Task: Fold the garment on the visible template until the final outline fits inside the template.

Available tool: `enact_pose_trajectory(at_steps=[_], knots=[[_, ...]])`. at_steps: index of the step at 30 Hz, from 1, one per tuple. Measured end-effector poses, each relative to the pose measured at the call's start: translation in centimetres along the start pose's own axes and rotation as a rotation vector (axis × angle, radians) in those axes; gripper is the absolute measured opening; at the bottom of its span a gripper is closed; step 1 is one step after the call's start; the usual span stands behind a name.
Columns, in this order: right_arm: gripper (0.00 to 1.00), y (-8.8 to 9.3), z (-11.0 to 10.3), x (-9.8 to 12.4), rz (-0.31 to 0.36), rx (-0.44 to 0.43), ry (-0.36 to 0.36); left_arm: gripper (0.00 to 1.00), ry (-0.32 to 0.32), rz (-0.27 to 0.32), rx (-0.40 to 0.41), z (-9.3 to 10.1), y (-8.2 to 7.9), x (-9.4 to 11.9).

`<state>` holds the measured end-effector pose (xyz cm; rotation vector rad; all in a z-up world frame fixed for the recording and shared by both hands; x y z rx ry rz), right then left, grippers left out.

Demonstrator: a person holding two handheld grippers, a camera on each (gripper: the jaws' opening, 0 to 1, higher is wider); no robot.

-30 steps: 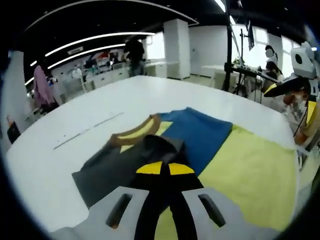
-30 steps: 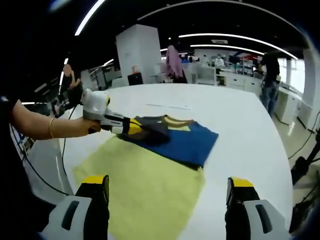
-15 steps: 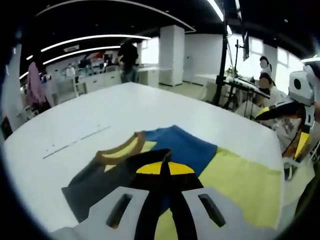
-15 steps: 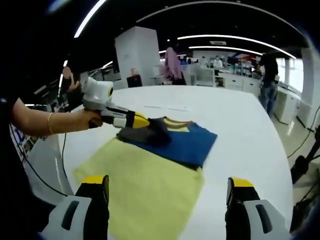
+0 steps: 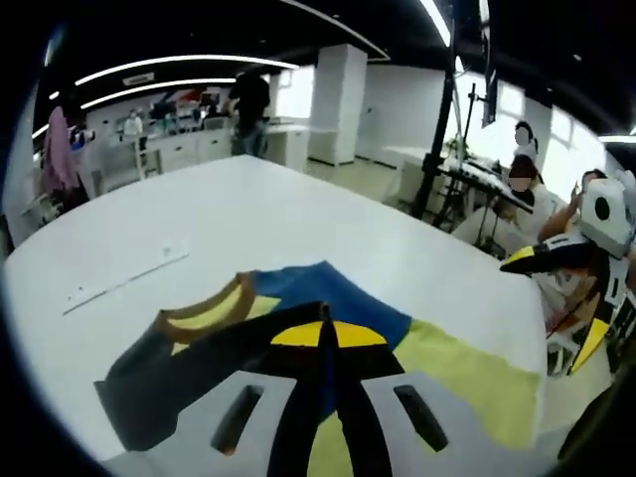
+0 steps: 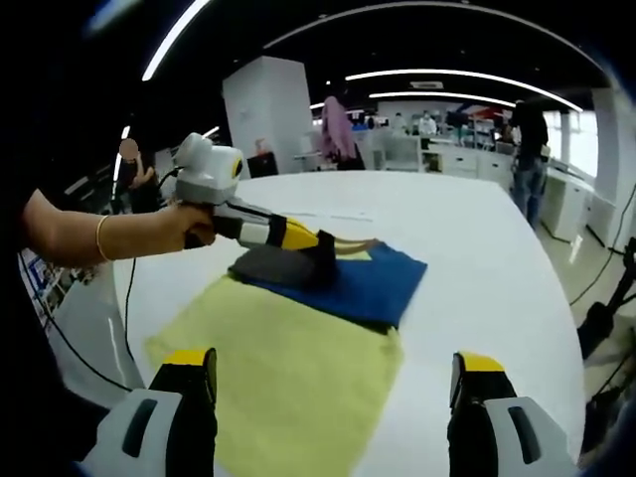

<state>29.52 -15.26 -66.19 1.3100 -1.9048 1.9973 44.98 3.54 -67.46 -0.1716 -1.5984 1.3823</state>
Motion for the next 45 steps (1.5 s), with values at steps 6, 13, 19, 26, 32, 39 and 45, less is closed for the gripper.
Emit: enact_pose_trajectory(at_steps=[6,13,19,26,32,39,45], knots=[[0.97,0.1,0.3,0.2,0.003,-0.009,0.006,0.00,-0.004,-0.010,0.064,0.1,-0.6,-1.2],[0.97,0.1,0.4,0.4,0.002,-0.018,0.010,0.00,-0.015,-0.022,0.117,0.2,-0.9,-2.8],[0.97,0.1,0.4,0.4,0.003,-0.022,0.012,0.00,-0.017,-0.032,0.156,0.4,-1.5,-4.2],[0.97,0.2,0.7,0.5,0.001,-0.030,0.016,0.00,-0.010,-0.051,0.195,0.8,-2.1,-6.1],[0.97,0.3,1.2,0.4,-0.003,-0.036,0.013,0.00,-0.020,-0.068,0.212,0.9,-2.2,-7.5],[0.97,0.2,1.5,-0.1,-0.012,-0.029,0.007,0.00,-0.037,-0.086,0.230,0.7,-2.2,-8.9],[0.97,0.2,1.7,-0.1,-0.016,-0.021,0.004,0.00,-0.032,-0.105,0.215,0.7,-1.9,-9.6]])
Point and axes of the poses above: the point that each gripper's makers call its tool centre point, and the gripper's own axes: x roughly backward along the fingers, z roughly to its right, y roughly out of its underside, the point moved 8 cm from there along x, roughly backward along the fingers, and after that the axes turned 5 degrees about -z, right-handed, at the moved point
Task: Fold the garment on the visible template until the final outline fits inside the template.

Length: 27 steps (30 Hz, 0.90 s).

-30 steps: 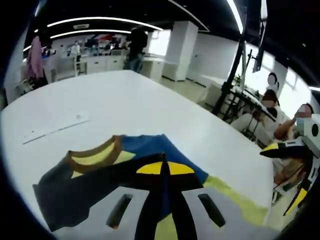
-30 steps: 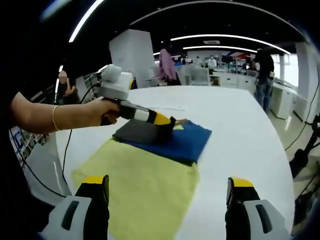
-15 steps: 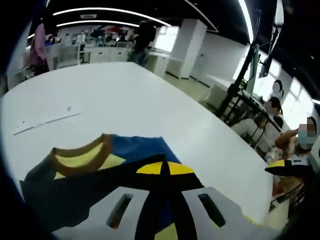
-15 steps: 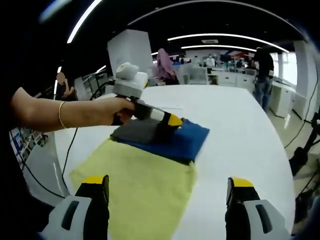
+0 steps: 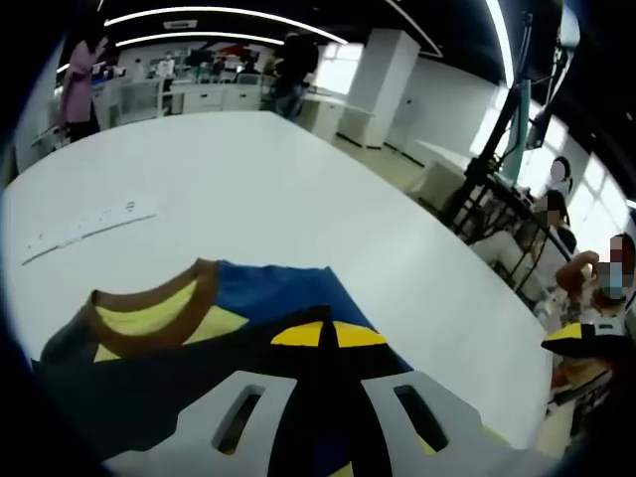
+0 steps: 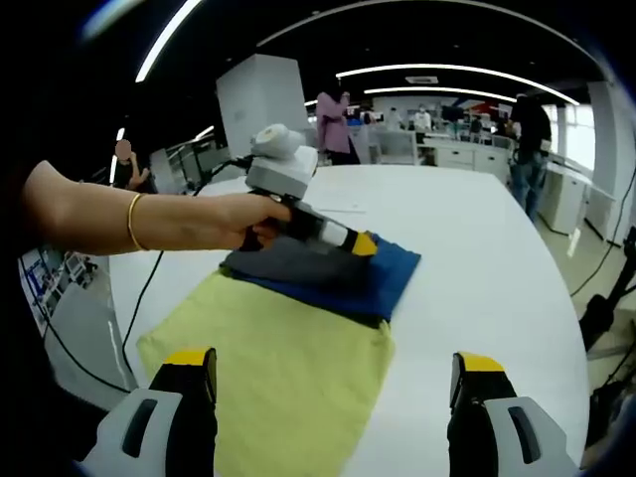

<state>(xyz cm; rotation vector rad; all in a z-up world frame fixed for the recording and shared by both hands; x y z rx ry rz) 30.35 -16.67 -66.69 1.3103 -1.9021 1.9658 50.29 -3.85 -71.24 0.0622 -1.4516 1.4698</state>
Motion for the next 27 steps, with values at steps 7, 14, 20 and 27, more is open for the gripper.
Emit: enact_pose_trajectory(at_steps=[7,14,20,27], knots=[[0.97,0.2,0.1,0.0,-0.003,-0.005,0.002,0.00,0.006,-0.023,-0.134,0.2,0.2,-0.4],[0.98,-0.1,-0.2,-0.2,-0.004,0.014,-0.015,0.25,0.017,0.025,-0.189,0.4,0.0,0.5],[0.99,-0.4,-0.3,-0.1,-0.004,0.036,-0.037,0.53,0.073,0.079,-0.248,0.5,-0.2,1.6],[0.99,-0.4,-0.8,0.0,-0.014,0.044,-0.089,0.70,0.101,0.136,-0.288,0.2,0.0,3.5]])
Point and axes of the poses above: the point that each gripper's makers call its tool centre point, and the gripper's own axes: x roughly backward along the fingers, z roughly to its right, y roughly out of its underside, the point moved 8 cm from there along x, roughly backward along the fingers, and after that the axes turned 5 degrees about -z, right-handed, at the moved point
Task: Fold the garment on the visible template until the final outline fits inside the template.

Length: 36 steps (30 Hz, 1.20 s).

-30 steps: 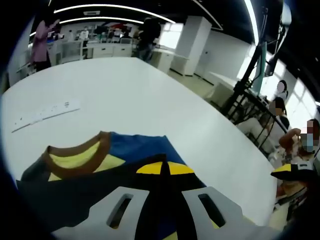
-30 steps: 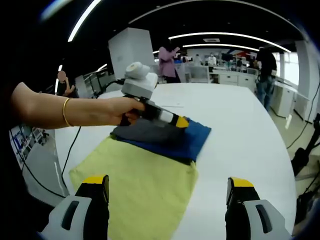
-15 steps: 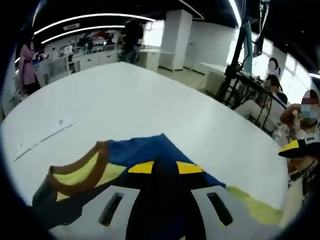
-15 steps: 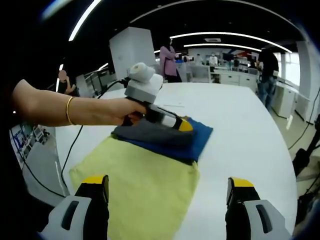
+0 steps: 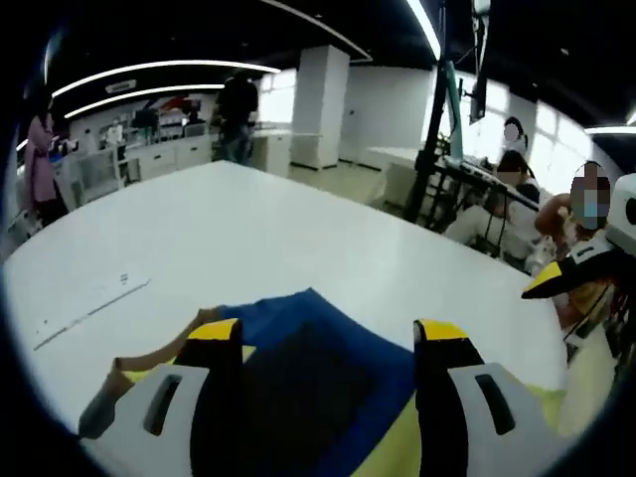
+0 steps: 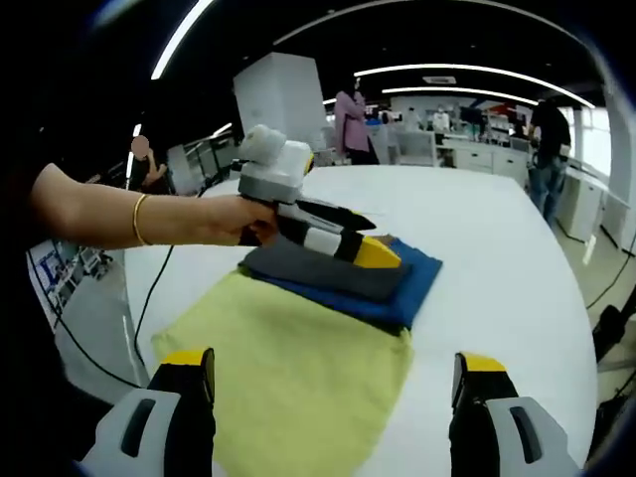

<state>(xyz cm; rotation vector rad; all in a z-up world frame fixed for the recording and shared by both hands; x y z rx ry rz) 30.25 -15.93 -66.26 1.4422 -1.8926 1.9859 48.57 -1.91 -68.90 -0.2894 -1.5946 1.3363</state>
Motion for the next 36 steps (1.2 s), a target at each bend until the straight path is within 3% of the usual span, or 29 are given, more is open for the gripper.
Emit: enact_pose_trajectory(at_steps=[15,28,36], knots=[[0.99,-1.3,-1.5,-0.3,-0.013,0.054,-0.104,0.99,0.025,0.085,-0.009,-0.7,0.8,5.7],[0.99,-1.6,-3.3,-0.4,-0.062,0.140,-0.174,0.99,0.013,0.094,-0.035,-0.7,3.7,11.5],[0.99,-1.1,-4.0,-0.1,-0.089,0.170,-0.194,0.99,0.002,0.055,-0.036,0.1,6.7,15.4]])
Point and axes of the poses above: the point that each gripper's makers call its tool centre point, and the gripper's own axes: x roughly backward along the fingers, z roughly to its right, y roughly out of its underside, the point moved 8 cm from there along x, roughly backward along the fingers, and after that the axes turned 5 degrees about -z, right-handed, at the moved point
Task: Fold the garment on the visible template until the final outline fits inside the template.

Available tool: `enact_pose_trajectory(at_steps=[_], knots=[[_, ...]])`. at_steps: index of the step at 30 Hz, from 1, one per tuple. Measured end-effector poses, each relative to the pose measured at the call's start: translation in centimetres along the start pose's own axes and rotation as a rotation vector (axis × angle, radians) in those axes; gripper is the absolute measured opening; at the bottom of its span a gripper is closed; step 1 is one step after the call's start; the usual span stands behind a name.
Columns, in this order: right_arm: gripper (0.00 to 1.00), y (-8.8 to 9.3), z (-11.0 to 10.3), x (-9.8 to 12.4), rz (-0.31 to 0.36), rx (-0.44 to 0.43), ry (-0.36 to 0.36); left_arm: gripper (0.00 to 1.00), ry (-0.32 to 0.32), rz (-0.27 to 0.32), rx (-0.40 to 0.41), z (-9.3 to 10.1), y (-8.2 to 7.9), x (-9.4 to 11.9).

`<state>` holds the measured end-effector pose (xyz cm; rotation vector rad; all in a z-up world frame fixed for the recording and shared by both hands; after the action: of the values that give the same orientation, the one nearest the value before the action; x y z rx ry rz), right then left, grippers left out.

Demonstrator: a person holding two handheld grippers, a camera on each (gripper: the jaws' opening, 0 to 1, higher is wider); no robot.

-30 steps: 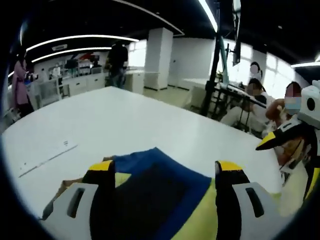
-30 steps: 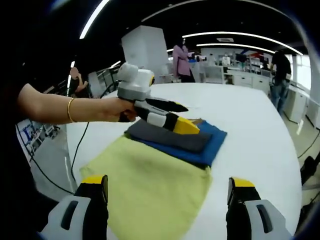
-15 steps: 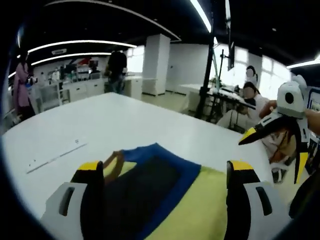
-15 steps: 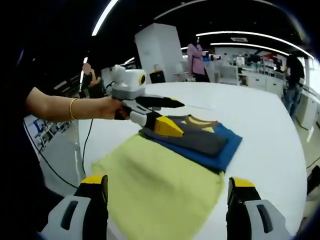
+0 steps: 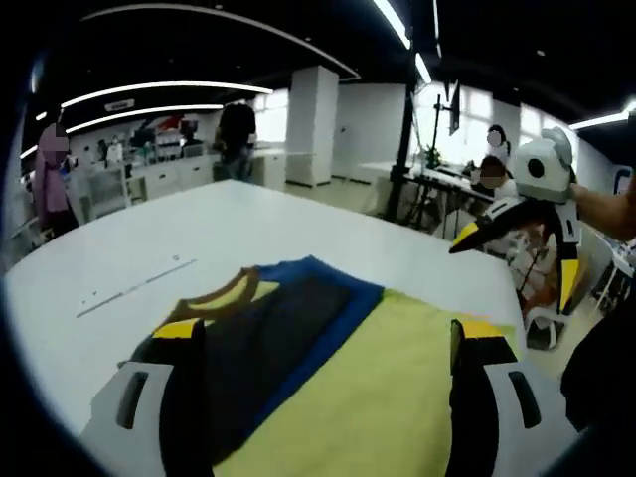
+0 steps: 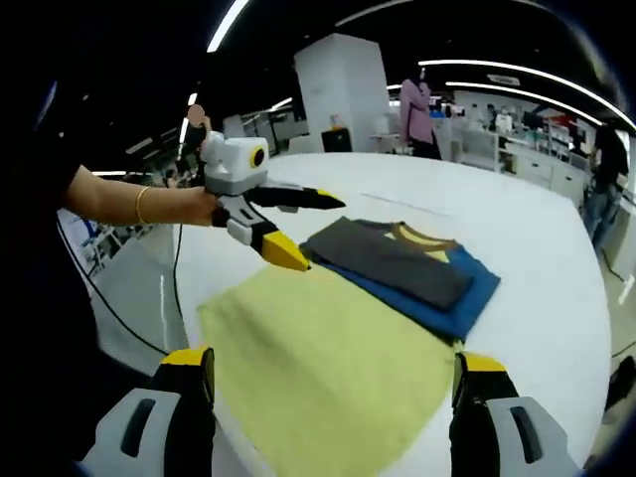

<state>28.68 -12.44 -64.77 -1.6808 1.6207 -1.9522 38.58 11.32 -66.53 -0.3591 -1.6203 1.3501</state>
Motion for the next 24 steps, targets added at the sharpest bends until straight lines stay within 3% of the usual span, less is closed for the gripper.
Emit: enact_pose_trajectory(at_steps=[19,24], knots=[[0.99,2.6,-2.7,-0.7,-0.104,0.063,-0.048,0.99,-0.042,-0.026,0.089,2.7,5.8,6.6],[0.98,3.4,-3.5,-1.1,-0.127,0.079,-0.050,0.98,-0.042,-0.044,0.071,3.7,7.0,7.8]])
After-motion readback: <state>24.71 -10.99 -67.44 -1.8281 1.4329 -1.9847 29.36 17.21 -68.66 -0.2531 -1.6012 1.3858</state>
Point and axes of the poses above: the point that each gripper's makers call its tool centre point, and the gripper's own axes: x roughly backward along the fingers, z roughly to its right, y roughly out of its underside, the point moved 8 cm from there along x, roughly backward along the fingers, and after that the axes turned 5 degrees about -z, right-handed, at the moved point
